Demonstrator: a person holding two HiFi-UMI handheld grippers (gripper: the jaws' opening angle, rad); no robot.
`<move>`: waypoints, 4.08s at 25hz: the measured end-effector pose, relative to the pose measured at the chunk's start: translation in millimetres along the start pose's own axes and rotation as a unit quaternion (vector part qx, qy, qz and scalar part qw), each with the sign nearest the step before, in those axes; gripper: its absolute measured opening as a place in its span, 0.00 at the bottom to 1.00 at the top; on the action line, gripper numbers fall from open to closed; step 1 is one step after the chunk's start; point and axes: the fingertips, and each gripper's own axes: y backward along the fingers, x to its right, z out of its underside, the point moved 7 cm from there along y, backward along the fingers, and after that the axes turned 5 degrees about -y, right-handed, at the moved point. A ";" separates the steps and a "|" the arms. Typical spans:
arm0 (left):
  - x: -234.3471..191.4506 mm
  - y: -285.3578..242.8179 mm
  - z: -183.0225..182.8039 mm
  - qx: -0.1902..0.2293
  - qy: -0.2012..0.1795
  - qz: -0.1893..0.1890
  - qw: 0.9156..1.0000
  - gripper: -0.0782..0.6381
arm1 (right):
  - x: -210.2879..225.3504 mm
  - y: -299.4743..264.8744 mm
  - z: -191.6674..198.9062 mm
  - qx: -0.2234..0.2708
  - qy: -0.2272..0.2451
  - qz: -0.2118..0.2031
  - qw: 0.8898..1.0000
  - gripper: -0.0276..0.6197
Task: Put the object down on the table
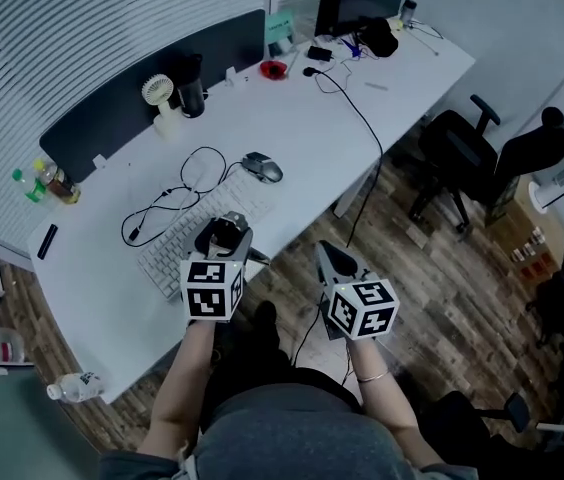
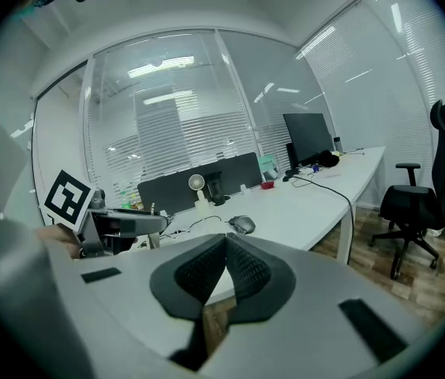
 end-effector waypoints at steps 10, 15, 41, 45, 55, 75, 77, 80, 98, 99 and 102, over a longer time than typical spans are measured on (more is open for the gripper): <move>-43.4 -78.1 -34.5 -0.001 -0.001 0.014 1.000 0.53 | 22.2 -76.3 -41.0 -0.007 0.001 0.013 1.000 0.05; -56.9 -103.6 -44.8 -0.003 0.000 0.027 1.000 0.53 | 22.5 -101.8 -51.6 -0.014 0.001 0.017 1.000 0.05; -80.4 -180.9 -71.9 -0.021 0.022 0.002 1.000 0.53 | 64.6 -167.9 -90.2 -0.051 0.030 -0.031 0.998 0.05; -81.8 -203.2 -88.4 -0.023 0.013 -0.008 1.000 0.53 | 83.3 -180.1 -97.8 -0.063 0.036 -0.044 0.996 0.05; -82.3 -274.0 -118.4 -0.044 -0.010 -0.017 0.999 0.53 | 125.6 -211.4 -119.6 -0.067 0.031 -0.062 0.995 0.05; -77.8 -394.4 -136.2 -0.089 -0.031 -0.002 0.996 0.53 | 167.5 -239.2 -121.2 -0.088 0.002 -0.067 0.994 0.05; -80.1 -403.2 -132.8 -0.092 -0.031 -0.004 0.995 0.53 | 170.2 -239.6 -120.4 -0.089 0.000 -0.065 0.994 0.05; -85.4 -413.7 -125.9 -0.099 -0.026 -0.008 0.995 0.53 | 174.4 -239.9 -119.3 -0.091 -0.003 -0.060 0.994 0.05; -82.9 -439.1 -94.9 -0.159 -0.043 -0.008 0.986 0.53 | 189.0 -235.7 -107.9 -0.105 -0.018 -0.045 0.993 0.05; -82.8 -440.0 -94.1 -0.161 -0.044 -0.008 0.986 0.53 | 189.3 -235.3 -107.5 -0.105 -0.019 -0.044 0.993 0.05; -84.6 -441.4 -92.4 -0.164 -0.049 -0.010 0.985 0.53 | 188.8 -235.7 -106.4 -0.107 -0.020 -0.043 0.993 0.05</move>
